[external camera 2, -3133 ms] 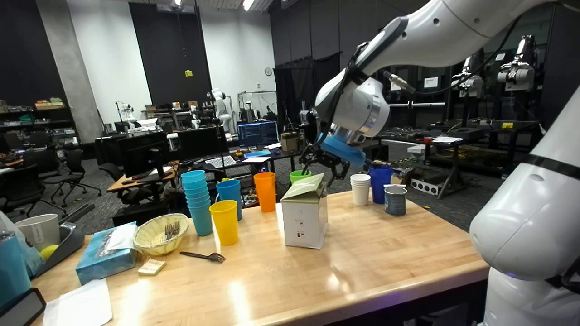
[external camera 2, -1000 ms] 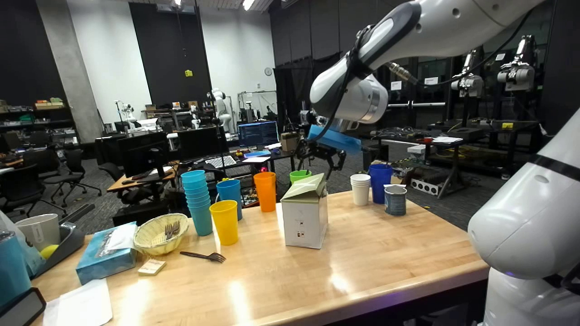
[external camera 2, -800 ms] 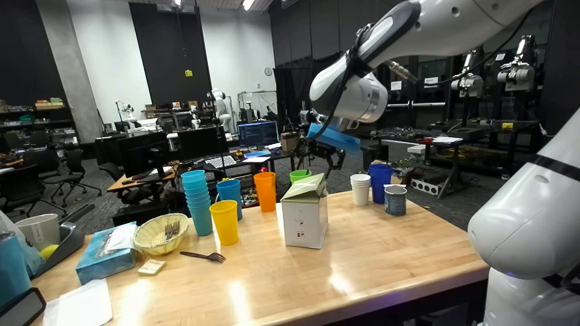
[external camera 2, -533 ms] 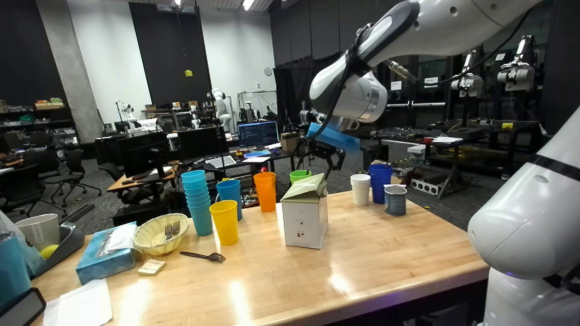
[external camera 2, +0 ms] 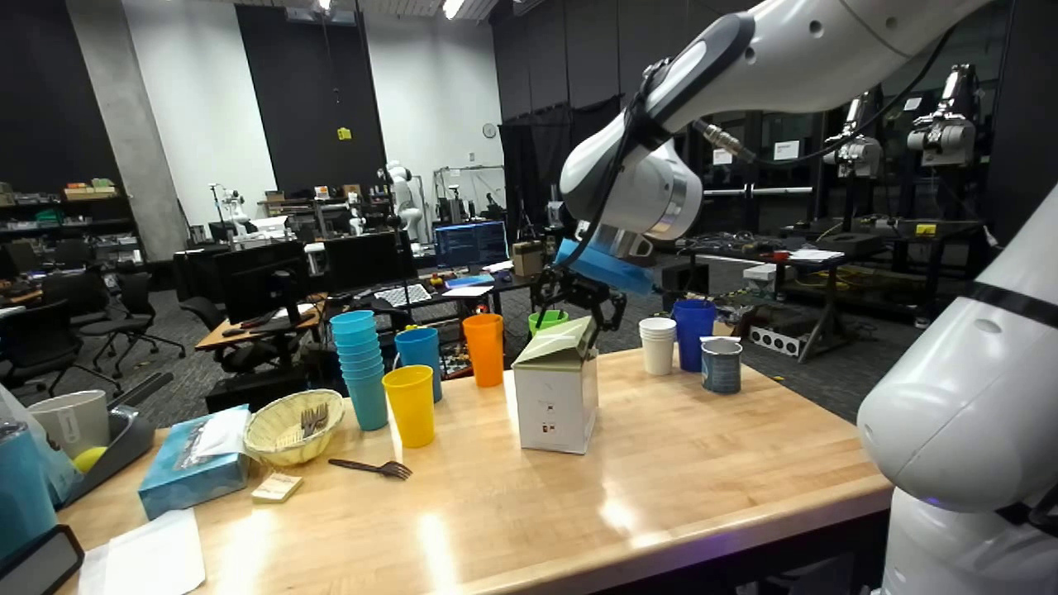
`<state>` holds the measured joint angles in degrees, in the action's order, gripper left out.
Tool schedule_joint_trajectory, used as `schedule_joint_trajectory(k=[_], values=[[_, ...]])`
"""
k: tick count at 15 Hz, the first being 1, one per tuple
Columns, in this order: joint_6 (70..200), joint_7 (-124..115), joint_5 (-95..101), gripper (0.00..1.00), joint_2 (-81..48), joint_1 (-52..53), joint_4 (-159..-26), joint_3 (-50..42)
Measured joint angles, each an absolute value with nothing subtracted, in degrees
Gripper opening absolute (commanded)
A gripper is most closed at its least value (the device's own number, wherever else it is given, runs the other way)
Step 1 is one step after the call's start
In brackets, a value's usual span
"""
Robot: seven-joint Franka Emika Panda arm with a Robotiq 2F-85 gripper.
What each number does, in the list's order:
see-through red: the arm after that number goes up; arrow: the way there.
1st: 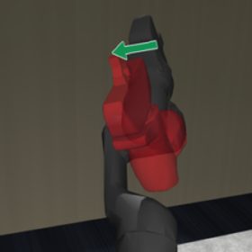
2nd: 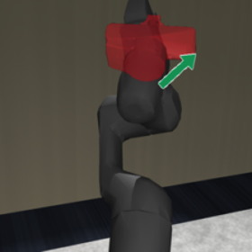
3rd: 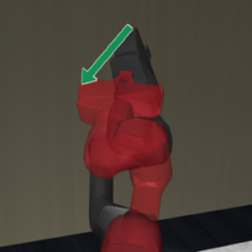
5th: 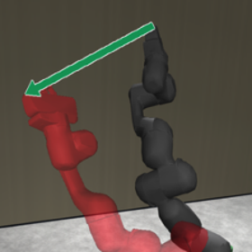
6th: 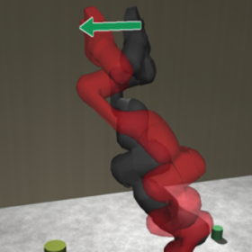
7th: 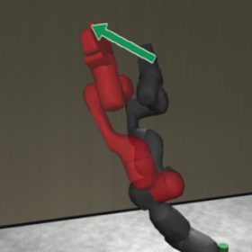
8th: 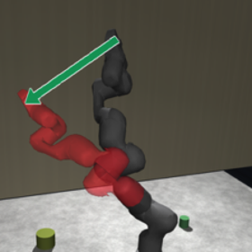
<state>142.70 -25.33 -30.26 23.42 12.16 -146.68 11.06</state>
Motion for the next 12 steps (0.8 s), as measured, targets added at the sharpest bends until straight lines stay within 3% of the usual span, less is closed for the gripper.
schedule_joint_trajectory(k=[1, 3, 7, 12], values=[[142.7, -25.33, -30.53, 0.94, 23.31, 12.24, -146.69, 11.04], [142.7, -25.32, -30.69, 0.69, 23.29, 12.24, -146.63, 10.97], [142.82, -25.31, -30.98, 0.36, 23.26, 12.21, -146.95, 10.86], [142.96, -25.31, -31.12, 0.03, 23.24, 12.14, -147.44, 10.52]])
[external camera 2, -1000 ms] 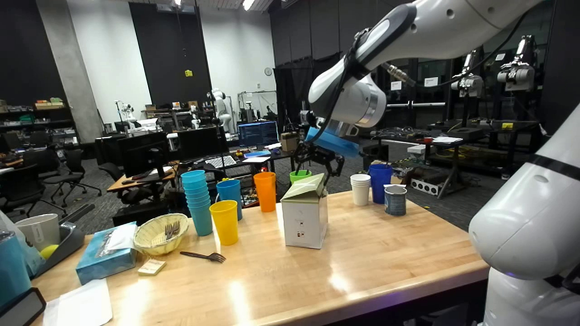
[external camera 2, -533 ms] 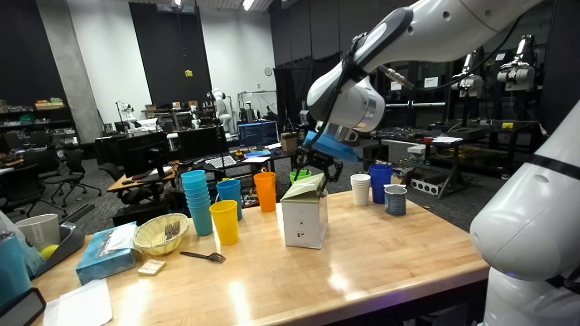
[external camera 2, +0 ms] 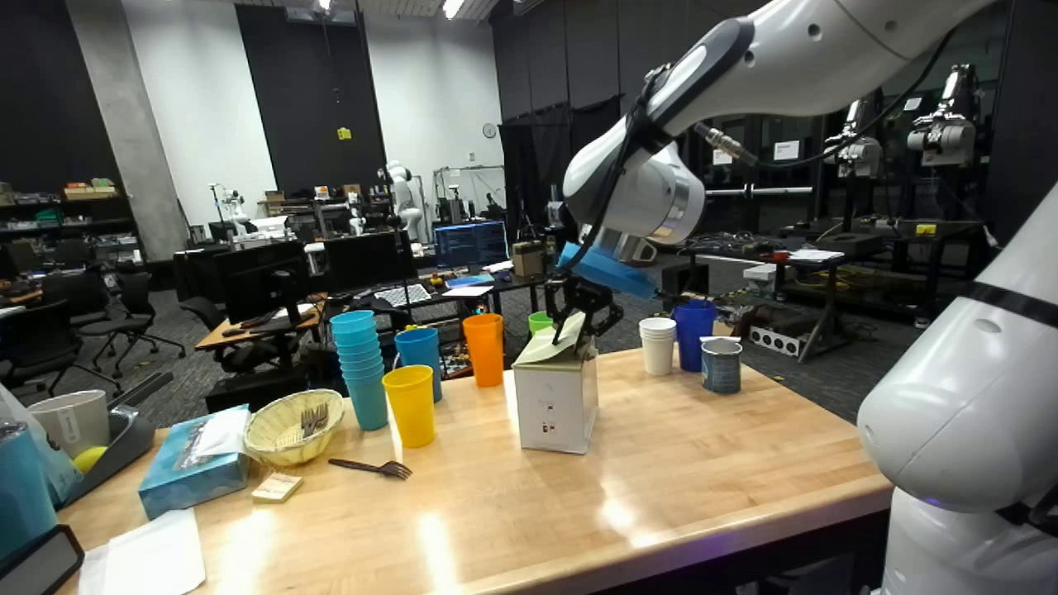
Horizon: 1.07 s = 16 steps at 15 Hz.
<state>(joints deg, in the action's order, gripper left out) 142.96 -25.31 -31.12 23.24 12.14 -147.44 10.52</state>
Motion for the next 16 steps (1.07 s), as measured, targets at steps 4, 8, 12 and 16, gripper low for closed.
schedule_joint_trajectory(k=[4, 8, 12, 16], values=[[142.96, -25.31, -31.12, 0.0, 23.55, 12.14, -147.42, 10.32], [142.86, -25.32, -31.12, 0.1, 24.29, 12.14, -146.98, 10.35], [142.74, -25.33, -30.91, 0.47, 24.51, 12.03, -146.62, 10.35], [142.55, -25.4, -30.08, 0.76, 24.49, 11.82, -146.61, 10.38]])
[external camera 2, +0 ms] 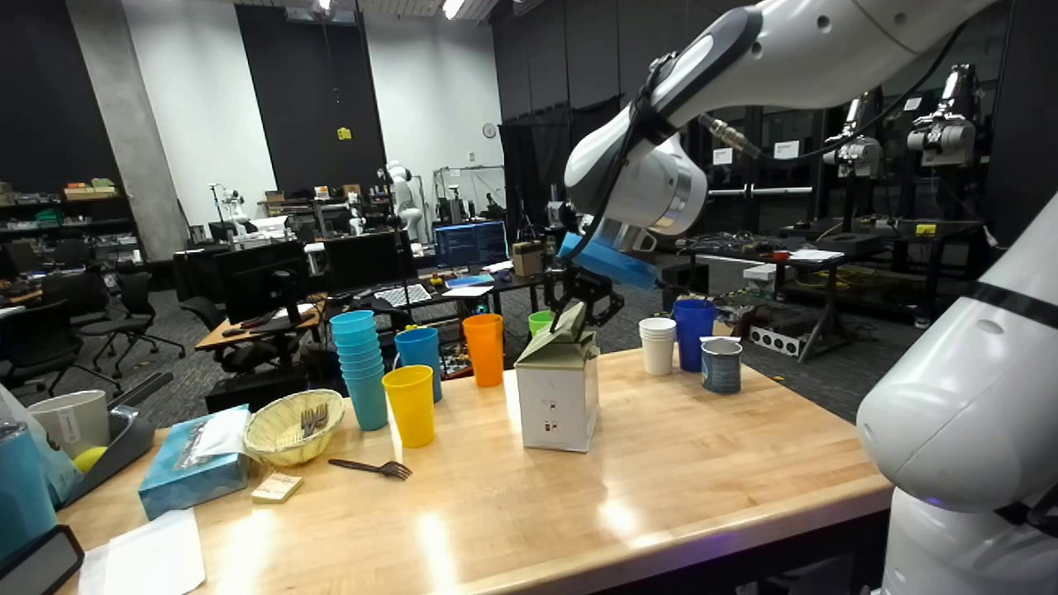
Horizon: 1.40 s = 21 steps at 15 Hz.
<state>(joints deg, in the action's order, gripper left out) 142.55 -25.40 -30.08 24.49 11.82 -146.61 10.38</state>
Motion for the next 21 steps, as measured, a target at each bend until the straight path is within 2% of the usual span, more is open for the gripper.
schedule_joint_trajectory(k=[3, 4, 18, 19, 20, 21], values=[[142.38, -25.85, -28.12, 0.96, 24.5, 11.36, -146.55, 10.69], [142.25, -26.29, -27.24, 0.99, 24.5, 11.12, -146.47, 10.83], [140.56, -31.36, -18.82, 1.0, 27.25, 8.47, -145.3, 13.78], [140.56, -31.97, -18.0, 0.98, 27.72, 8.34, -145.15, 14.3], [140.56, -32.54, -17.18, 0.9, 28.21, 8.23, -145.01, 14.83], [140.55, -33.13, -16.44, 0.74, 28.73, 8.13, -144.88, 15.39]])
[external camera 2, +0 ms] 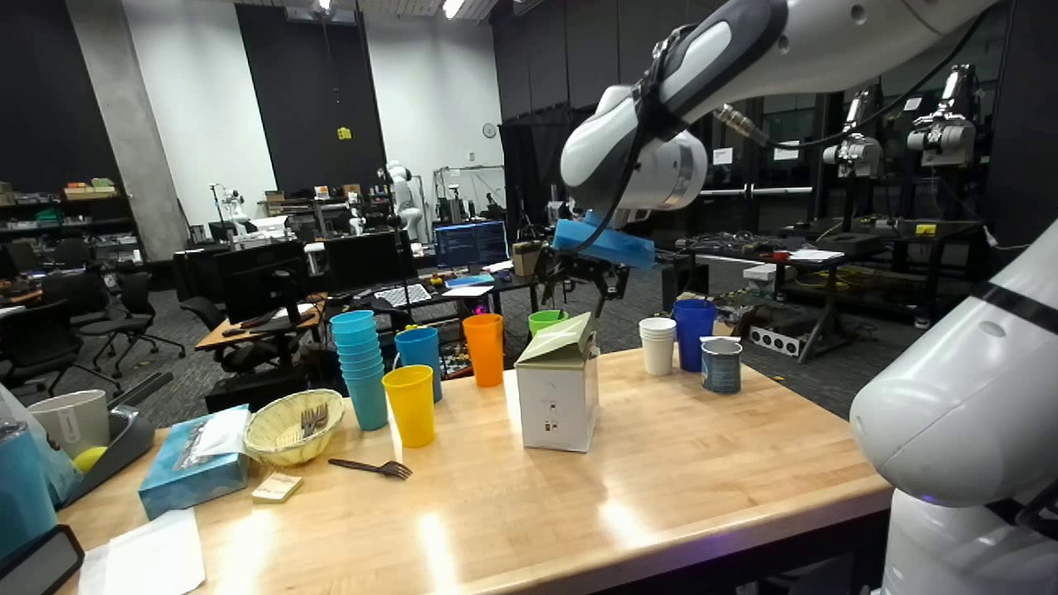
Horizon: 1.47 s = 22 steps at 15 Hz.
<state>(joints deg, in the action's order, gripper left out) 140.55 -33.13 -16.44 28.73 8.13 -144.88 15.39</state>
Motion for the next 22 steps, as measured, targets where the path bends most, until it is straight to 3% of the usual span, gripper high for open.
schedule_joint_trajectory(k=[2, 8, 11, 22], values=[[140.54, -33.88, -15.4, 0.65, 29.64, 8.12, -144.75, 16.2], [140.54, -34.2, -14.53, 0.17, 30.2, 8.1, -144.7, 16.72], [140.54, -34.2, -13.91, 0.0, 30.2, 8.09, -144.7, 16.72], [140.15, -34.2, -13.35, 0.0, 30.19, 7.42, -144.7, 16.73]])
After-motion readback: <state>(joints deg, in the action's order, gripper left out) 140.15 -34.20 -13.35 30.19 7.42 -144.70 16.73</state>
